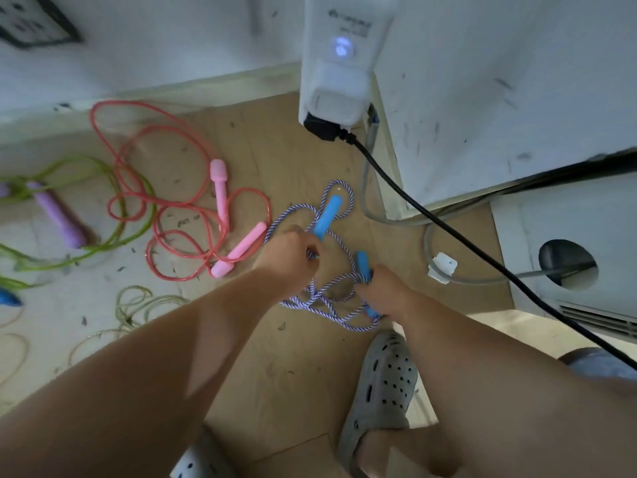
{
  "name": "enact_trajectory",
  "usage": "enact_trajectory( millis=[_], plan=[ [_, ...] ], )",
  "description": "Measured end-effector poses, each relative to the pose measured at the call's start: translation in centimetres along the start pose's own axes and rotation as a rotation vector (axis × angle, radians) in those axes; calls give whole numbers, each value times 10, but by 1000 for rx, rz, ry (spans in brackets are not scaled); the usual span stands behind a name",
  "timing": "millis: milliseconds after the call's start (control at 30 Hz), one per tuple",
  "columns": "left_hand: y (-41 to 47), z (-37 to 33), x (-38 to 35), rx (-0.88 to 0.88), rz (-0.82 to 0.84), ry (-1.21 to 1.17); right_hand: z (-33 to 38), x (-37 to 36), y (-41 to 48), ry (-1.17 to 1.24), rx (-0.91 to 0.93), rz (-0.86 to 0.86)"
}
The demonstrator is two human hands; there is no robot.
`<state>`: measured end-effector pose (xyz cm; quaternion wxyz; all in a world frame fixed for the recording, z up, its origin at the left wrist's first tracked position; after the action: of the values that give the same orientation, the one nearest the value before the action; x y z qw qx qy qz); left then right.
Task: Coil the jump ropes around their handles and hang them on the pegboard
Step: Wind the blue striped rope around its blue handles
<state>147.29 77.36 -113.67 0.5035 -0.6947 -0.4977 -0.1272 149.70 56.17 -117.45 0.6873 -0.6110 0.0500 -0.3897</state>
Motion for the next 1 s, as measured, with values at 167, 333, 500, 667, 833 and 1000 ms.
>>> enact_trajectory(
  millis=[167,333,500,667,833,1000],
  plan=[
    [-55,-14,67,194,-116,-522,54,17,-65,56,82,-87],
    [-165,-37,148,323,-141,-764,103,40,-200,-39,196,-25],
    [-301,-82,249,387,-215,-881,144,83,-373,83,334,36],
    [-424,-129,357,384,-169,-831,184,141,-552,170,398,38],
    [-540,-170,442,254,-158,-767,209,186,-701,228,477,-70],
    [-596,-185,474,185,-322,-607,218,202,-787,311,617,-106]
  ],
)
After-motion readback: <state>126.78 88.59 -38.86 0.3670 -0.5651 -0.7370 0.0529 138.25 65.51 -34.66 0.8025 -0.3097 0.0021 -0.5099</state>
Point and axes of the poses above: each hand's wrist, its own y-axis towards the middle knuckle, its own x-axis out of the back of the hand, z = x × y, the point moved 1 cm from there along y, towards the middle knuckle, and after that the axes turned 13 degrees about y, right-handed, at the moved point
